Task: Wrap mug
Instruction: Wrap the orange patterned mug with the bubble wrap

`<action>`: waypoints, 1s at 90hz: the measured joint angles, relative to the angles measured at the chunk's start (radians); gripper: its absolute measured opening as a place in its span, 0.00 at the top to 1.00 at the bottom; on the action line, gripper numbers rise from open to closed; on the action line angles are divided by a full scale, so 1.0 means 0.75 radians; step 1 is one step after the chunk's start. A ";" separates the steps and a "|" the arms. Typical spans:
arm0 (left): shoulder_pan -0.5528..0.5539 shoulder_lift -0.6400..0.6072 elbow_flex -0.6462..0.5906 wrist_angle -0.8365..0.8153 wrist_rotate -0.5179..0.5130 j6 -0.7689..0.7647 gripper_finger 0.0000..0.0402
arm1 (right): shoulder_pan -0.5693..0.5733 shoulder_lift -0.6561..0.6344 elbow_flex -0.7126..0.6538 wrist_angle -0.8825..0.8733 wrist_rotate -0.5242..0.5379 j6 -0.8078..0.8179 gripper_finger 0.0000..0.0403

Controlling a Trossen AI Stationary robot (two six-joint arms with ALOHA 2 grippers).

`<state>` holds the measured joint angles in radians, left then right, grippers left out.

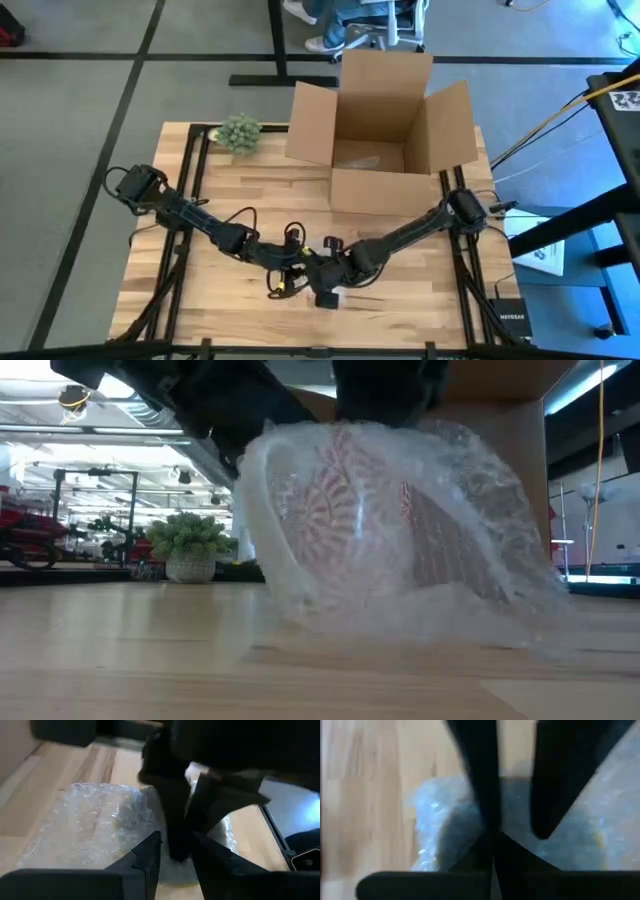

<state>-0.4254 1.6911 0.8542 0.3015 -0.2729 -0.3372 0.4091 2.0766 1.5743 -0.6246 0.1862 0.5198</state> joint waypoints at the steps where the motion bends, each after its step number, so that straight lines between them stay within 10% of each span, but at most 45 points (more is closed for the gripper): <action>1: 0.000 0.000 0.000 0.002 -0.001 0.001 0.77 | -0.003 0.000 -0.006 0.010 -0.005 0.000 1.00; 39: 0.000 0.000 -0.002 0.019 0.005 0.012 0.77 | 0.007 -0.105 0.113 -0.173 -0.052 -0.039 1.00; 71: 0.000 0.001 0.000 0.021 0.015 0.000 0.77 | 0.104 -0.203 0.130 -0.634 0.439 0.248 1.00; 90: 0.000 0.000 0.000 0.024 0.025 -0.004 0.77 | 0.128 -0.199 -0.102 -0.515 0.542 0.476 1.00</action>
<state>-0.4255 1.6914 0.8539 0.3199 -0.2543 -0.3400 0.5049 1.9270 1.4981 -1.0111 0.5926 0.8769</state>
